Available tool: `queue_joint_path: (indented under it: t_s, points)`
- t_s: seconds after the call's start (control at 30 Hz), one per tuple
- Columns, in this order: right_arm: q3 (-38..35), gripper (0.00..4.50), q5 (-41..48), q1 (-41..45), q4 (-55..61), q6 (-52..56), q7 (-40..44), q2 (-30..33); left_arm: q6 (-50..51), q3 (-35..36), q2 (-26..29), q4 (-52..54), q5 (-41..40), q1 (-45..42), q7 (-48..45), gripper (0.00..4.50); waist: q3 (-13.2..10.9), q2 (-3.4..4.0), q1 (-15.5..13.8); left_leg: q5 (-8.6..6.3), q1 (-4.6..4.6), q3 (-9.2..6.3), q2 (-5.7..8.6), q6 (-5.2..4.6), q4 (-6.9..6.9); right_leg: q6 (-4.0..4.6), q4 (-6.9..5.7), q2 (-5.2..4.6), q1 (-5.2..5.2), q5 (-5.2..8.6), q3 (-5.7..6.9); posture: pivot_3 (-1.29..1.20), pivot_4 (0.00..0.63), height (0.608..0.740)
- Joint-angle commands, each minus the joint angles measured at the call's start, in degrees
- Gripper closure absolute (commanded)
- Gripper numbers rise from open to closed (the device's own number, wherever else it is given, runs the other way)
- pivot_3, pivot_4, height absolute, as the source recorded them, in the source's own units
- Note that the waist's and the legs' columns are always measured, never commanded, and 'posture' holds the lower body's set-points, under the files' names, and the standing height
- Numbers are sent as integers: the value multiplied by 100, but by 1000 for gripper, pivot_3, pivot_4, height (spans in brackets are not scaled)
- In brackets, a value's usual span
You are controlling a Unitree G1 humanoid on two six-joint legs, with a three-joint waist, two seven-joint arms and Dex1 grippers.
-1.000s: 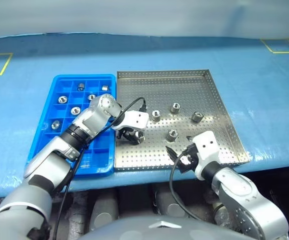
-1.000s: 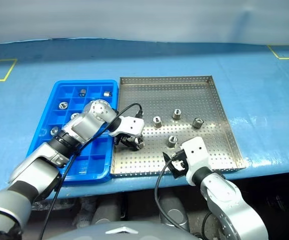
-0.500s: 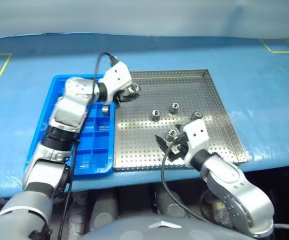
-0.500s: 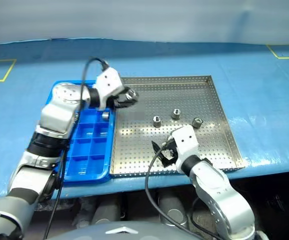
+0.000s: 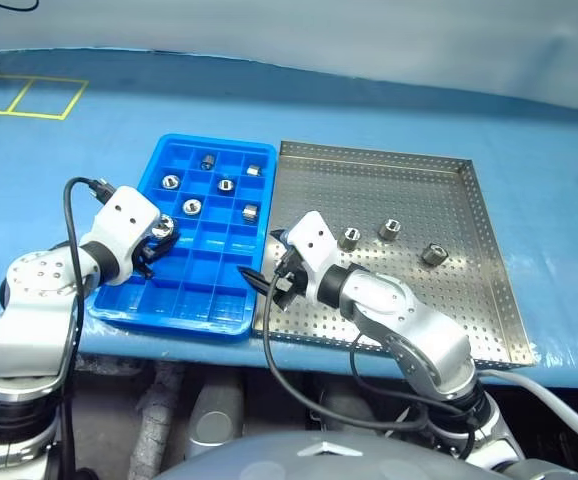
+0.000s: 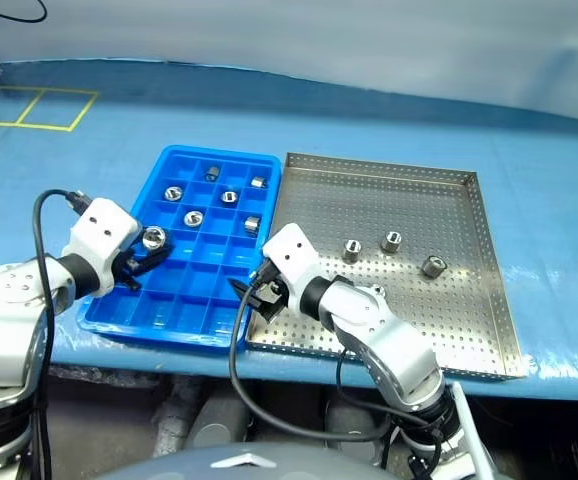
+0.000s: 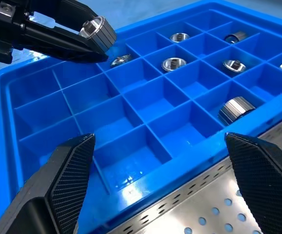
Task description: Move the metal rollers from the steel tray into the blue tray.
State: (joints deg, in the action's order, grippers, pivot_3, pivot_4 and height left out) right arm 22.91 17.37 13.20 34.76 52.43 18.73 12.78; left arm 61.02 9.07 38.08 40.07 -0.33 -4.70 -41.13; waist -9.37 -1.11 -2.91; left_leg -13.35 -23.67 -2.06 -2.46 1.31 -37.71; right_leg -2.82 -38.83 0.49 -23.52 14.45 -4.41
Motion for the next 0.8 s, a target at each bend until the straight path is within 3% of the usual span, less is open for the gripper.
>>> queue_joint_path:
  t_s: [0.03, 0.33, 0.8]
  points:
    - [89, 0, 64, 36, 5, -171, 141, -31, 59, 35, 42, 228, -129, 30, 196, 2721, 0, 1, -11, 5, 1, -1, -2, 6, 0, 11, -1, 2, 0, 4, 2, 240, 150, 740]
    - [136, 0, 19, -118, 122, -154, 187, 10, 269, -582, 269, -121, -51, 168, 696, 2721, 0, 0, 33, 12, 5, 0, -7, 17, 10, 11, -9, 4, -8, -4, 7, 197, 150, 740]
    - [115, 0, -37, -219, 184, -163, 84, 56, 275, -972, 295, -490, -250, 169, 982, 2721, 0, 0, 89, 12, 6, -3, -9, 18, 25, 11, -8, 3, -13, -4, 15, 151, 150, 740]
